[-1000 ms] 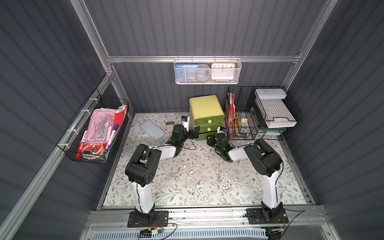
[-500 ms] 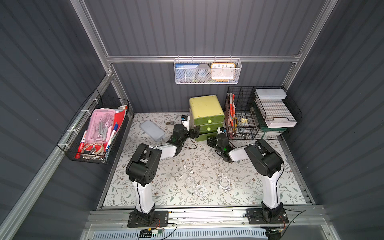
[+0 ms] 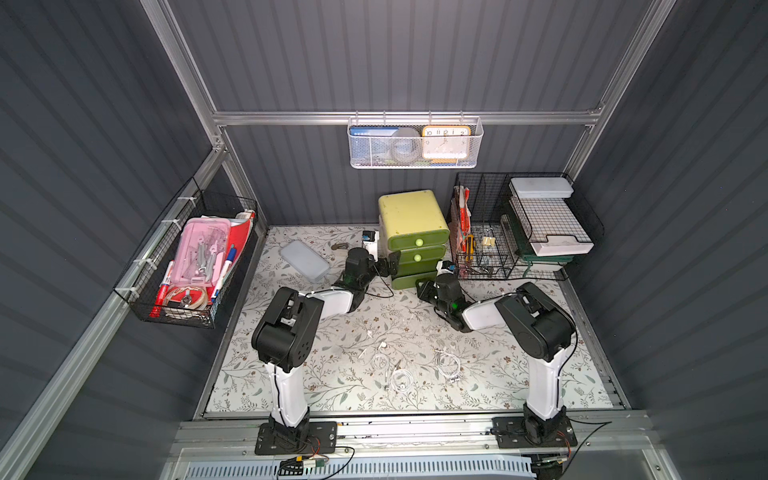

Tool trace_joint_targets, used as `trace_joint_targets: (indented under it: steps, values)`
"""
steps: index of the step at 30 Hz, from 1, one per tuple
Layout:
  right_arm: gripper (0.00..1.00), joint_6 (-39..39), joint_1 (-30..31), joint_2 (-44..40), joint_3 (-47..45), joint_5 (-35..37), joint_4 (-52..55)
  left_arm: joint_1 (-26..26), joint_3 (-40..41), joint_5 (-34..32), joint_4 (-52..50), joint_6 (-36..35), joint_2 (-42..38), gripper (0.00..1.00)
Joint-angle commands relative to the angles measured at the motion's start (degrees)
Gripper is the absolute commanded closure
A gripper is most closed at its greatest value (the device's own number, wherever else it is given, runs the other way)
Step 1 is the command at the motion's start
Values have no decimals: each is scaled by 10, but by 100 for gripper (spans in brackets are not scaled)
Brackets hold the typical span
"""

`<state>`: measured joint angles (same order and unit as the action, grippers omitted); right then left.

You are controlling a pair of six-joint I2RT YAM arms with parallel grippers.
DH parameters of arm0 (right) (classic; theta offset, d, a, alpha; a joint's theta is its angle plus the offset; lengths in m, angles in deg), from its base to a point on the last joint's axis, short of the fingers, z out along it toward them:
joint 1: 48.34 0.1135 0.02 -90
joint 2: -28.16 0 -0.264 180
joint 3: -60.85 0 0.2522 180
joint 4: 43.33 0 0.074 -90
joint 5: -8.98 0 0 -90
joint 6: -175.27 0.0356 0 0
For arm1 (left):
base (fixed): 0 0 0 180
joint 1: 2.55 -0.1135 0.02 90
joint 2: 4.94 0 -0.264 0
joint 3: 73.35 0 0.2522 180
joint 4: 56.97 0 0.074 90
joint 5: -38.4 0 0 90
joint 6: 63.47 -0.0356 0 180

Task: Place the wired earphones into the drawer by color
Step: Open the drawer in the storage box.

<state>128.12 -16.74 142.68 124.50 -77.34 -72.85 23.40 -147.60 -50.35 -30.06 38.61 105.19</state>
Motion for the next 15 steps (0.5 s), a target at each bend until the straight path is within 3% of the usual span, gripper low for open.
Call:
trace_joint_targets:
  steps: [1, 15]
  values:
    - [75, -2, 7, -12, -22, 1, 15, -1, -8, -24, -5, 10, 10, 1]
    - [75, 4, 19, -64, -82, -6, 46, -2, 1, -30, -3, 15, 7, 1]
